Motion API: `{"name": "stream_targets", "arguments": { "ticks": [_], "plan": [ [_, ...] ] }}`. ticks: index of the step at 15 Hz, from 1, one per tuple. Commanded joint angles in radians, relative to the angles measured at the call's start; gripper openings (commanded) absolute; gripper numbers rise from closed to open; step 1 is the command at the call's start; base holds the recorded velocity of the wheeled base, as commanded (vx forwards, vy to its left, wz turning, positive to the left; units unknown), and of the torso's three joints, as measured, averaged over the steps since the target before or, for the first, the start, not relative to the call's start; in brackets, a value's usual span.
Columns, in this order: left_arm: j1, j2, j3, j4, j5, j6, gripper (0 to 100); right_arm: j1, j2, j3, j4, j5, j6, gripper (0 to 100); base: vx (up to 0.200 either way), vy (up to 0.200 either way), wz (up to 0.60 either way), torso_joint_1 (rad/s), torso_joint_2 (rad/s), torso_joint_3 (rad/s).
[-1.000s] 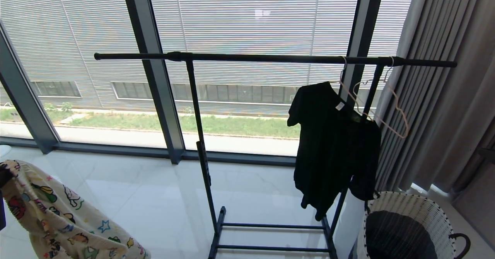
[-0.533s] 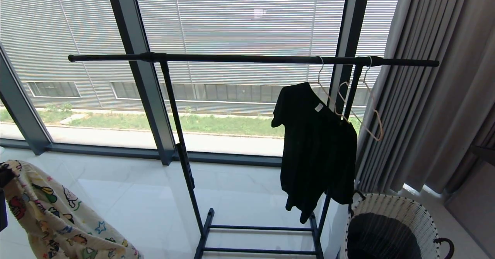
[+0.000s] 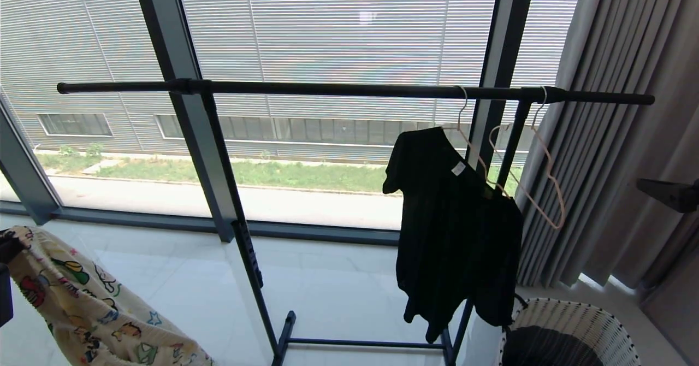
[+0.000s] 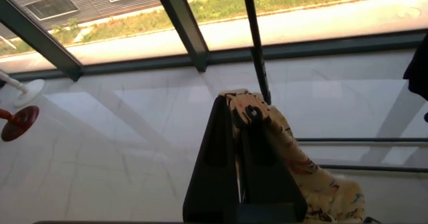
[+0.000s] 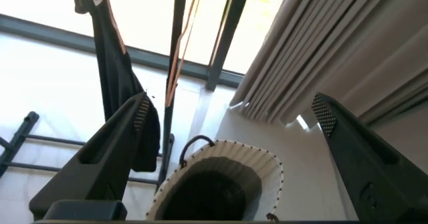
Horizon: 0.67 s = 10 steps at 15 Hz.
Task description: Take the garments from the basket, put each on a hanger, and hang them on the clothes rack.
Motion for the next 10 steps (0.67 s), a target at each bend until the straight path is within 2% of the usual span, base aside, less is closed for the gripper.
{"name": "stream_targets", "arguments": {
  "ticks": [1,4,8,10],
  "plan": [
    [0.001,0.002,0.000,-0.001,0.000,0.000,0,0.000,0.044,-0.009,0.002,-0.006,0.001,100,0.200,0.000,0.00,-0.002,0.01,0.002],
    [0.002,0.010,-0.008,-0.001,0.000,0.000,0,0.000,0.104,-0.009,0.006,-0.023,0.006,100,0.200,0.000,0.00,0.007,0.00,0.002],
    [0.002,0.016,-0.005,-0.001,0.002,0.000,0,0.008,0.233,-0.052,-0.001,-0.025,0.070,100,0.200,0.000,0.00,0.002,0.00,0.006],
    [0.001,0.017,-0.003,-0.001,0.002,0.000,0,0.021,0.276,-0.084,-0.001,-0.025,0.101,100,0.000,0.000,0.00,0.000,0.00,0.000]
  ]
}}
